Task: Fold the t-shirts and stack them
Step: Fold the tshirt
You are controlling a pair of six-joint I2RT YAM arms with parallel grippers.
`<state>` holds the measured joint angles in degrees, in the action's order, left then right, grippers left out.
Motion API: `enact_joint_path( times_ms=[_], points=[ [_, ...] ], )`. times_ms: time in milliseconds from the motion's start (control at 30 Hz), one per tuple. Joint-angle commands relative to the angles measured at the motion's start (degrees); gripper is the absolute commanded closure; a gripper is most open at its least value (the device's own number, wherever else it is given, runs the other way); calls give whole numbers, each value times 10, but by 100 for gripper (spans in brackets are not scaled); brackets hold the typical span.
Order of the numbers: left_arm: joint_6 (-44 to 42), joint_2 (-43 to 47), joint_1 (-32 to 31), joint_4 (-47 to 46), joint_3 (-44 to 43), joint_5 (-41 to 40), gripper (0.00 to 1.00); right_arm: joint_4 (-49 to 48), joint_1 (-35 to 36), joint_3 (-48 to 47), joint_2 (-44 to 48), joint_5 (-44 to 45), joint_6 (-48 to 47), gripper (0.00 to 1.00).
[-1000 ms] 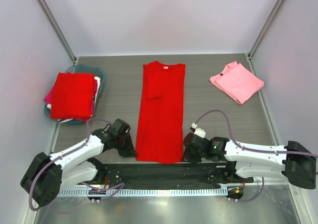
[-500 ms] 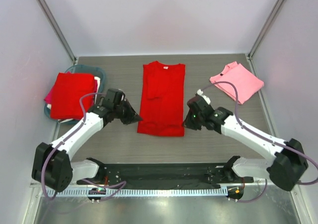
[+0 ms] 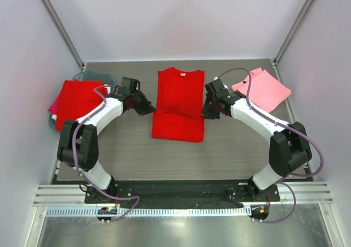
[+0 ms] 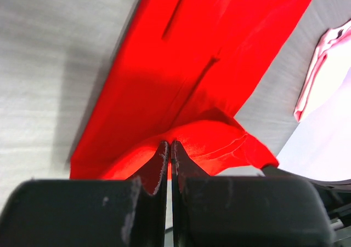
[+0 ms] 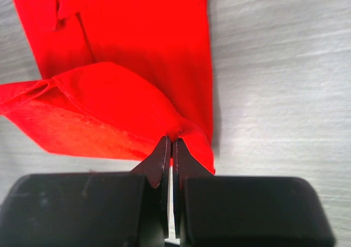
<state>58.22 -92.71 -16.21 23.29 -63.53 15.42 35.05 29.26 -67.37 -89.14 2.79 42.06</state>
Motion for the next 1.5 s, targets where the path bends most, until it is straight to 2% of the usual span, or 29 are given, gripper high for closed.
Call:
enact_joint_path(
  times_ms=[0,500,533,1367,1400,1433,1467],
  points=[
    [3,-29,5,-31,-48,-13,100,-10,-13,-37,-16,-3,-26,99],
    [-2,-118,12,-12,-153,-29,100,-20,-63,-129,-125,-20,-56,99],
    [-2,-121,13,-11,-158,-29,100,-20,-65,-134,-131,-40,-59,99],
    [-8,-213,24,-9,-241,-21,100,-19,-108,-252,-247,-71,-80,98],
    [-11,-226,23,-7,-246,-10,100,-18,-112,-258,-250,-67,-76,93],
    [-14,-232,24,-4,-254,-3,90,-17,-113,-258,-252,-66,-74,52],
    [-19,-237,24,0,-265,3,82,-17,-113,-258,-248,-63,-73,37]
  ],
)
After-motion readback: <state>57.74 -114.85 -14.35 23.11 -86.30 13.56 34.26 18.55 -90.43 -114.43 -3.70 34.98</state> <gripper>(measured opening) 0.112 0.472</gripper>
